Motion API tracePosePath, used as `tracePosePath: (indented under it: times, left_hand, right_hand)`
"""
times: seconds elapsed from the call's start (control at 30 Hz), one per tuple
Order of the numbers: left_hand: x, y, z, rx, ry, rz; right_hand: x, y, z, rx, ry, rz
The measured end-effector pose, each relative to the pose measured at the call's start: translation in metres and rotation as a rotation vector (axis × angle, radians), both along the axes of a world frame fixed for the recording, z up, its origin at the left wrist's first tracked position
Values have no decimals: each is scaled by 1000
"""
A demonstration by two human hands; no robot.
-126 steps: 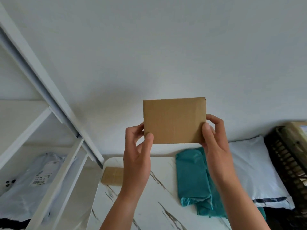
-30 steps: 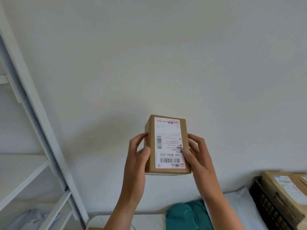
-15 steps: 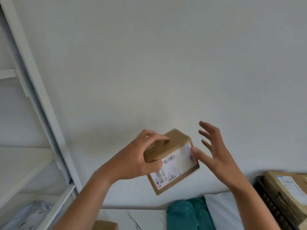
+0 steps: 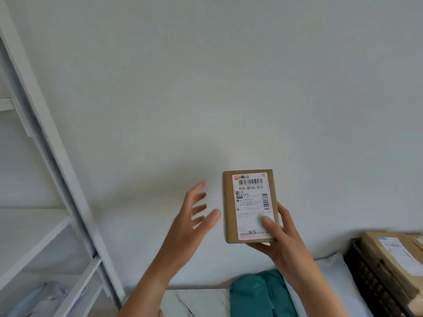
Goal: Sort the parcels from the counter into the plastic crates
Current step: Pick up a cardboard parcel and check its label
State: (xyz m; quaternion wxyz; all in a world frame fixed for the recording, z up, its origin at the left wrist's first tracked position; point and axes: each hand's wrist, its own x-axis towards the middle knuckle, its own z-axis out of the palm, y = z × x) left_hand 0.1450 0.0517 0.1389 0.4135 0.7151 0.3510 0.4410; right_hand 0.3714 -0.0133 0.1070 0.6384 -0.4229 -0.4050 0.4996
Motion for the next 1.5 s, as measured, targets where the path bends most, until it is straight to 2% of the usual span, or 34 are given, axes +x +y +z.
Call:
tracePosePath:
  times: [0.07, 0.2, 0.3, 0.47, 0.77, 1.23, 1.5]
  left_hand:
    - [15, -14, -25, -127, 35, -107]
    - [27, -22, -49, -179, -41, -98]
    - [19, -16, -41, -158, -30, -81]
    - [7, -18, -10, -75, -8, -118]
    - [-6, -40, 33, 120, -51, -161]
    - [-8, -45, 44, 229, -44, -173]
    - [-4, -37, 41, 185, -31, -170]
  right_hand:
    - [-10, -1, -2, -10, 26, -27]
    - [-11, -2, -6, -49, -55, -43]
    - [-2, -4, -5, -59, -192, -2]
    - [8, -14, 12, 60, -223, 82]
    - [8, -45, 53, 313, -375, -12]
    - [11, -49, 67, 425, -332, -1]
    - [17, -34, 59, 382, -331, 32]
